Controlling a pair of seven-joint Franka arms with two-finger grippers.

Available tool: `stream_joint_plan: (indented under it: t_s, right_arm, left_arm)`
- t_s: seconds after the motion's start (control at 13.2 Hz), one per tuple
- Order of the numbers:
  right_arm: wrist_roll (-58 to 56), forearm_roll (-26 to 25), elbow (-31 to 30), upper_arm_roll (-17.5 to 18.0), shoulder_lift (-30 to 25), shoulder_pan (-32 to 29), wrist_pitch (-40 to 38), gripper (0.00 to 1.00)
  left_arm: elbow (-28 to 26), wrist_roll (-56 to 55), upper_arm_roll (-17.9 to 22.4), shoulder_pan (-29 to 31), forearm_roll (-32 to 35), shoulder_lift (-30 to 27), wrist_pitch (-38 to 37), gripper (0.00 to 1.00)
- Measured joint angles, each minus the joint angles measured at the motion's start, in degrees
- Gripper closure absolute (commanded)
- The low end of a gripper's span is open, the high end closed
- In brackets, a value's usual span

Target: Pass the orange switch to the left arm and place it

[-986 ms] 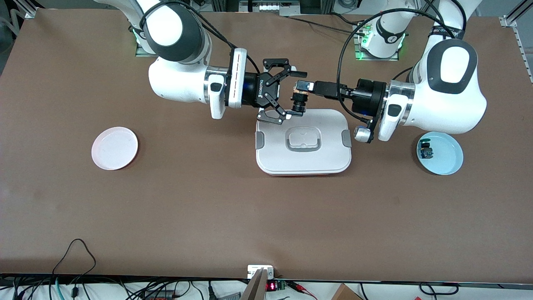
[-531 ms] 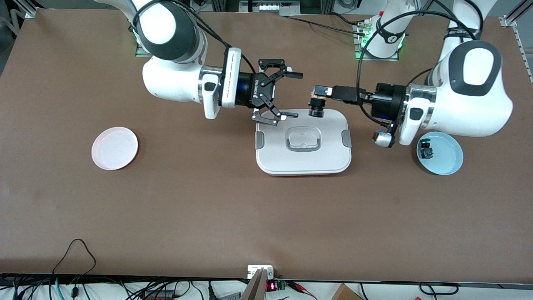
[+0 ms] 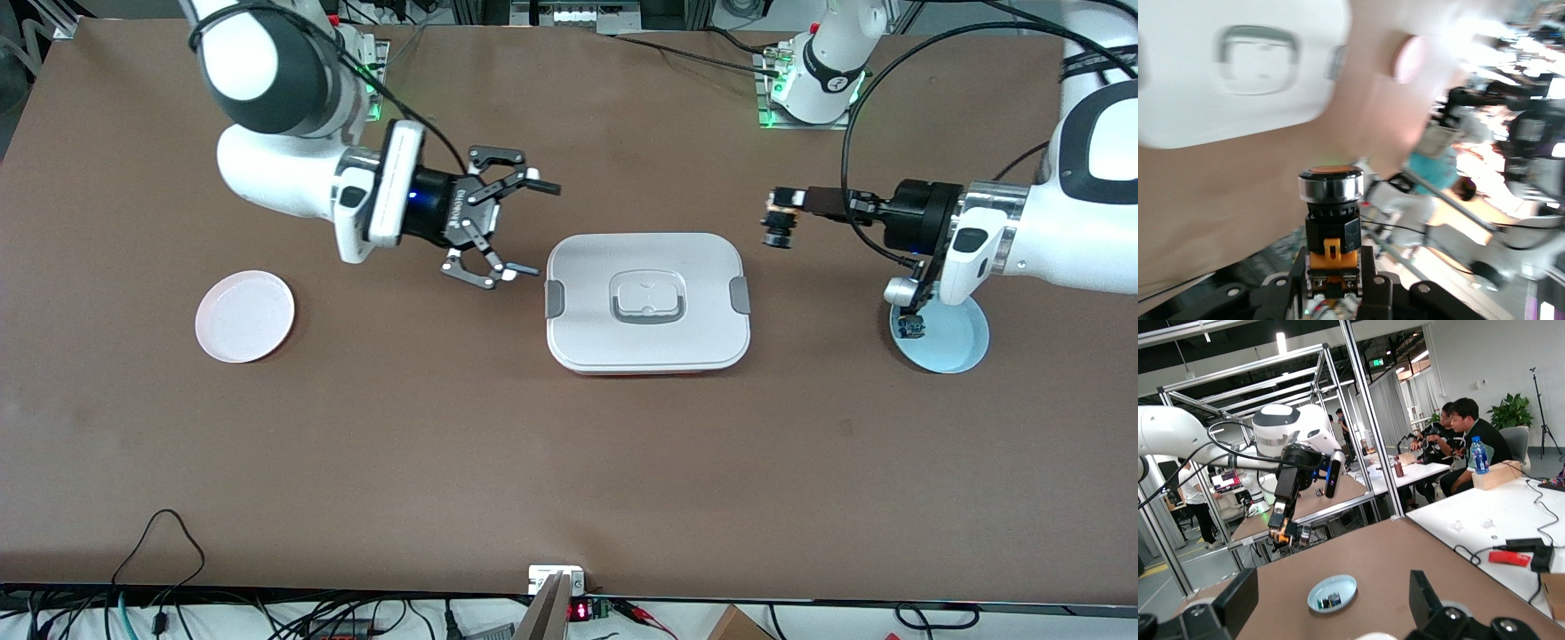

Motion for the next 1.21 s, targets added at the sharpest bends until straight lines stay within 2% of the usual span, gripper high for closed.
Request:
stream_joint_plan:
  t_s: [0.15,0.45,0.68,0.91,1.21]
  right_arm:
    - [0.0,-6.1,-2.5,-1.8,-1.0,-4.3,-6.8,0.00]
    - [2.3,-19.3,-3.6,-12.8,-1.0,-7.7,-27.1,0.00]
    - [8.5,-28.1,-3.7,-20.1,-1.0,-8.4,-36.5,0.00]
    - [16.6,-35.8,-3.6,-23.5,-1.2,-8.9,-39.5,0.00]
    - [26.7,-42.1,-3.3,-24.8,-1.5,-9.1,-39.5,0.00]
  left_arm:
    - [0.1,3.4,0.0,0.3,13.9,-0.7,-0.4,1.00]
    - [-0.2,13.4,0.2,3.3,36.5,0.1,0.1,1.00]
    - [-2.5,19.4,0.4,6.5,50.1,2.6,6.0,1.00]
    - [-6.3,20.6,0.4,7.6,59.2,6.0,14.5,1.00]
    - [-10.2,20.9,0.4,9.7,63.3,10.4,25.4,1.00]
